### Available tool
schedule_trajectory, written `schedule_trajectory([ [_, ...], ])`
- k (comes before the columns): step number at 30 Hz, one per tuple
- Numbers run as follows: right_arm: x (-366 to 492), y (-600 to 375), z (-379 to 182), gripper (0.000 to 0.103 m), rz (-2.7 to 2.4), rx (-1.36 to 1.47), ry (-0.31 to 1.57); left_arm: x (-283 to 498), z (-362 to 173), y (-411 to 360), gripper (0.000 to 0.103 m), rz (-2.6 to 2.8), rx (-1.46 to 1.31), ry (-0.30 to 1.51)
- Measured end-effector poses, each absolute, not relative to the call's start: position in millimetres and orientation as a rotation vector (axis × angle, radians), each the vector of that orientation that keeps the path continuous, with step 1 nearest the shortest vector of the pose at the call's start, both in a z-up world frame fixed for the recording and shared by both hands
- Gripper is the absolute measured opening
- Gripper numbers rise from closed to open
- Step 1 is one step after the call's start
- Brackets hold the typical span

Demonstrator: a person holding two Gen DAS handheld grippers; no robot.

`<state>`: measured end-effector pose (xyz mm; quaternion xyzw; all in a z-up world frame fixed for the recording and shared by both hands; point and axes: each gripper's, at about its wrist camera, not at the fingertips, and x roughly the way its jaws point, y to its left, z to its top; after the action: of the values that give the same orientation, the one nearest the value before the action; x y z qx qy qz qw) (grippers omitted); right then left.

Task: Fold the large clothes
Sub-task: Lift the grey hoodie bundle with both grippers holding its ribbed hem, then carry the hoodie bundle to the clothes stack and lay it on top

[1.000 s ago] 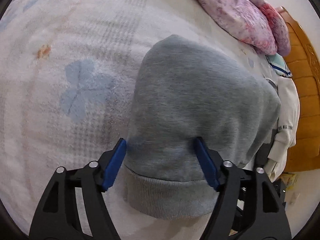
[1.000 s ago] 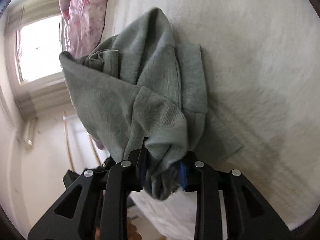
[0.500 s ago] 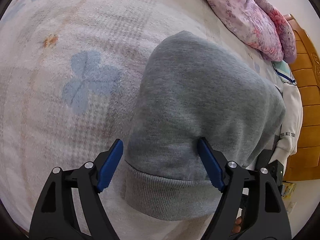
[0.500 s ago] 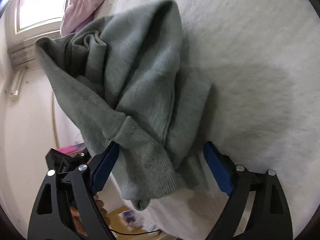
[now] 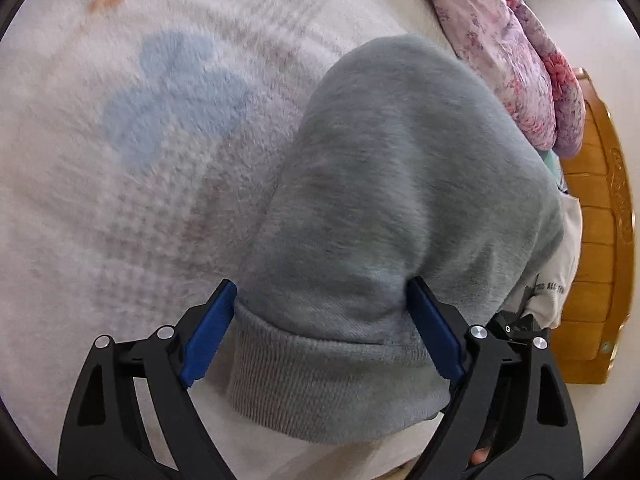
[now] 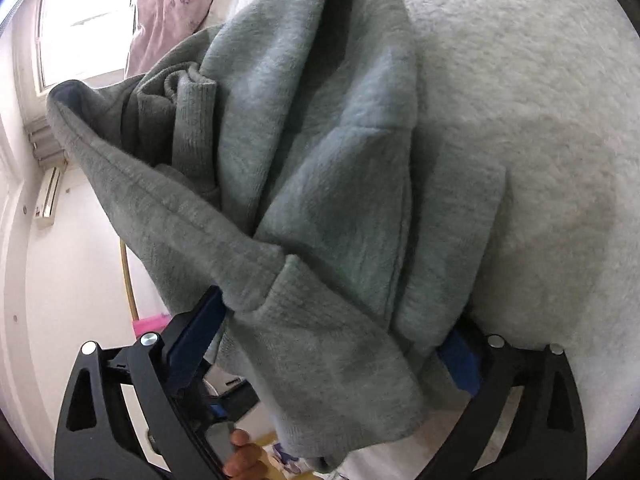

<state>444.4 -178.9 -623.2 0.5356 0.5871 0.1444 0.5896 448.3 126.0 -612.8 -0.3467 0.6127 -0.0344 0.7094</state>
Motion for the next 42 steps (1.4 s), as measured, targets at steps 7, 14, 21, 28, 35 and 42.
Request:
schedule_trajectory([
  [7, 455.9, -164.3, -562.1, 0.028, 0.313, 1.009, 1.353, 444.5, -585.8, 113.4, 0.052, -0.073, -0.691, 1.327],
  [14, 465.5, -169.7, -461.6, 0.025, 0.421, 0.765, 1.202, 434.2, -515.1, 99.7, 0.043, -0.152, -0.714, 1.212],
  [21, 460.9, -219.0, -373.4, 0.025, 0.527, 0.656, 1.015, 430.4, -426.2, 32.8, 0.041, -0.227, -0.686, 1.018],
  [28, 503.8, -340.1, -309.9, 0.025, 0.581, 0.604, 0.819, 459.2, -353.6, -98.9, 0.041, -0.286, -0.615, 0.788],
  [35, 541.5, -488.4, -323.8, 0.025, 0.59, 0.637, 0.689, 503.5, -349.3, -242.6, 0.043, -0.35, -0.567, 0.584],
  [42, 545.2, -564.3, -475.9, 0.031, 0.211, 0.755, 1.124, 531.8, -467.0, -321.6, 0.056, -0.282, -0.393, 0.936],
])
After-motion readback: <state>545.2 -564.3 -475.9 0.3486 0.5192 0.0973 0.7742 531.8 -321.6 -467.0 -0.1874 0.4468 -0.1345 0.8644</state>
